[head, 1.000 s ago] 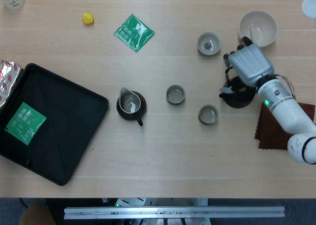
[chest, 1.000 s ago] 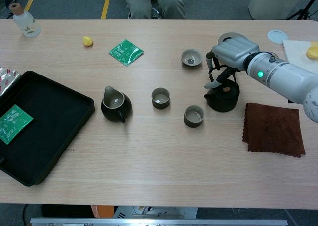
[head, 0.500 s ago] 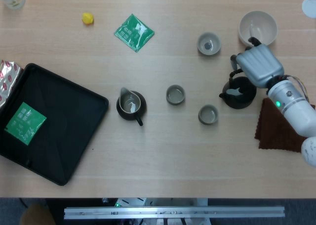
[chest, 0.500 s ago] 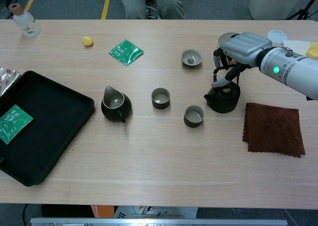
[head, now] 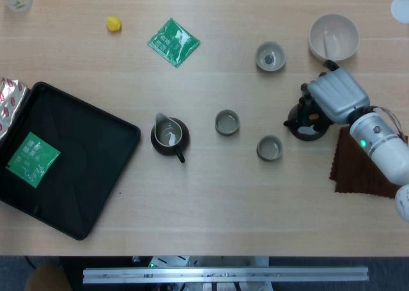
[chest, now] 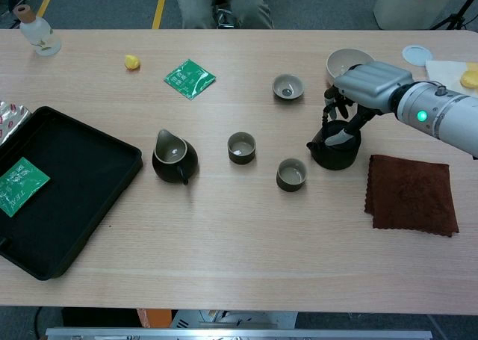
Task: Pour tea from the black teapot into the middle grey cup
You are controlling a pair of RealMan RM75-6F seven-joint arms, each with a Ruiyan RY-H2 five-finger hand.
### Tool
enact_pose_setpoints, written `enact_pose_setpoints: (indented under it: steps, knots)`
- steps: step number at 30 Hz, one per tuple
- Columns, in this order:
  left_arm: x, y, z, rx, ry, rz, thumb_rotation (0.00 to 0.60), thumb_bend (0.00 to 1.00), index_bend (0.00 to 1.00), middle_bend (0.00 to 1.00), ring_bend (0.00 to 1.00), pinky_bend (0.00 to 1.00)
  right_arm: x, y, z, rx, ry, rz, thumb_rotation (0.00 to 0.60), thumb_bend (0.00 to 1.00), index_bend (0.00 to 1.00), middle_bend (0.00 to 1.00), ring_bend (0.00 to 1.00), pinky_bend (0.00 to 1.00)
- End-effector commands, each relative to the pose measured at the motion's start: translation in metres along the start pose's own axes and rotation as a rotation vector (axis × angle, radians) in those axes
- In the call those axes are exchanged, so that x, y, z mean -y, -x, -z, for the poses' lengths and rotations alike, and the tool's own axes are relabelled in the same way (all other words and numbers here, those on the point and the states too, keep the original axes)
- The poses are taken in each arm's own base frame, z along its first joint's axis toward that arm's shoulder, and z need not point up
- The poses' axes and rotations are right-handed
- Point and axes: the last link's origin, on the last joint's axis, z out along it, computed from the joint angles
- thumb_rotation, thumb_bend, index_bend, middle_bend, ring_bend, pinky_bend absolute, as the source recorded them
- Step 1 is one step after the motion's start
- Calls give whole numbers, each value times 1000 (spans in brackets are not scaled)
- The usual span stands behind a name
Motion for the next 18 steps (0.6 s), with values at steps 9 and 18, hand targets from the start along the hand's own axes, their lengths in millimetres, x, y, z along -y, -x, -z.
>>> enact_pose_setpoints:
  steps: [9, 18]
  knots:
    - [2, 0, 1, -1, -4, -1, 600, 267, 93, 164, 70, 72, 3, 4, 4, 20, -4, -12, 372, 0, 510, 580, 449, 135]
    - [1, 0, 1, -1, -4, -2, 600, 267, 93, 164, 70, 72, 6, 6, 3, 45, -1, -18, 458, 0, 654, 688, 588, 136]
